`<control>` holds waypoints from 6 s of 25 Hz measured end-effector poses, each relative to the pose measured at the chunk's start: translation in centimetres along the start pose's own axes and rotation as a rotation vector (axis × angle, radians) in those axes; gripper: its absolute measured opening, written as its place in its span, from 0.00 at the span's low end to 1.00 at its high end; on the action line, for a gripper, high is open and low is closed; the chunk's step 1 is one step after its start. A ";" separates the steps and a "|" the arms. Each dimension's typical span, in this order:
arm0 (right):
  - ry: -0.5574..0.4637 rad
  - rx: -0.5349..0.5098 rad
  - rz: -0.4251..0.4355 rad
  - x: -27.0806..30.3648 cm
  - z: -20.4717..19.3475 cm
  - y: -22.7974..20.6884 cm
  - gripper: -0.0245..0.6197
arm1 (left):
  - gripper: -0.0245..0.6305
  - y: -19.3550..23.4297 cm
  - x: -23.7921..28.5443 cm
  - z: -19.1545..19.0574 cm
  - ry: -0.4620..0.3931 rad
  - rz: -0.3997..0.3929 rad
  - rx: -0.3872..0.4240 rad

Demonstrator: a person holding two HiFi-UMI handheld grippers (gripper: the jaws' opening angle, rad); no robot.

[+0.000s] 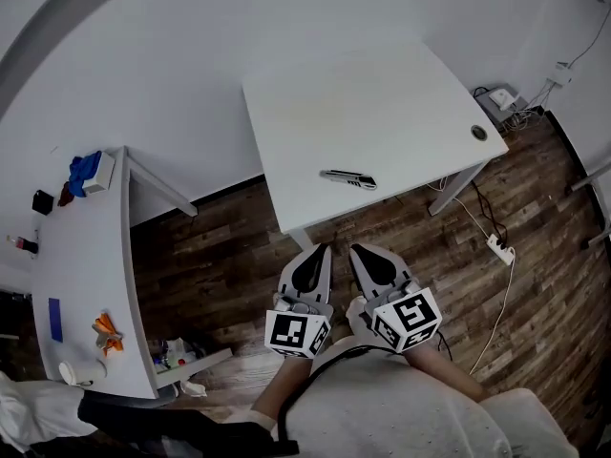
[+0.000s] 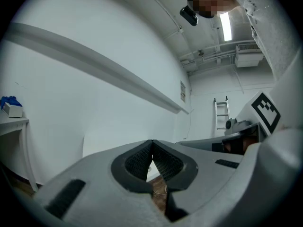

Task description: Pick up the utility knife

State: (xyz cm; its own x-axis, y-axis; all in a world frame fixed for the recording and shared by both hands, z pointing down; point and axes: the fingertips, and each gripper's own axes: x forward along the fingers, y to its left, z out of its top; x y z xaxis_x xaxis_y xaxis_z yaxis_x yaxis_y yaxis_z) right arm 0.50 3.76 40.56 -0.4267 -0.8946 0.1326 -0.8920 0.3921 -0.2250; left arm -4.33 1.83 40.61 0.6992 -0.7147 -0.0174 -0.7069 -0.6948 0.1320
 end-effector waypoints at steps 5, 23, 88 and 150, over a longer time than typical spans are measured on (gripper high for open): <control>0.000 -0.020 0.055 2.2 1.2 -0.5 0.05 | 0.05 1.9 1.8 0.3 -0.007 0.050 -0.007; 0.081 0.013 0.138 8.2 0.8 -8.5 0.05 | 0.05 3.8 11.4 -1.8 0.020 0.078 -0.045; 0.978 -0.542 0.523 20.4 -12.5 -17.0 0.24 | 0.05 10.9 14.6 -8.3 0.027 0.223 -0.174; 0.277 0.168 0.334 19.5 6.1 -12.8 0.24 | 0.05 12.6 17.7 2.2 -0.032 0.127 -0.040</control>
State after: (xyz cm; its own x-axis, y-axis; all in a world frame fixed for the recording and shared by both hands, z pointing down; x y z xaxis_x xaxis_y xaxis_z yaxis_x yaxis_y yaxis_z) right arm 4.54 -20.00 40.09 -0.7308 -0.6252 0.2740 -0.6721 0.5887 -0.4492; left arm -1.10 -19.79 39.75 0.6004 -0.7992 -0.0291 -0.7842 -0.5955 0.1747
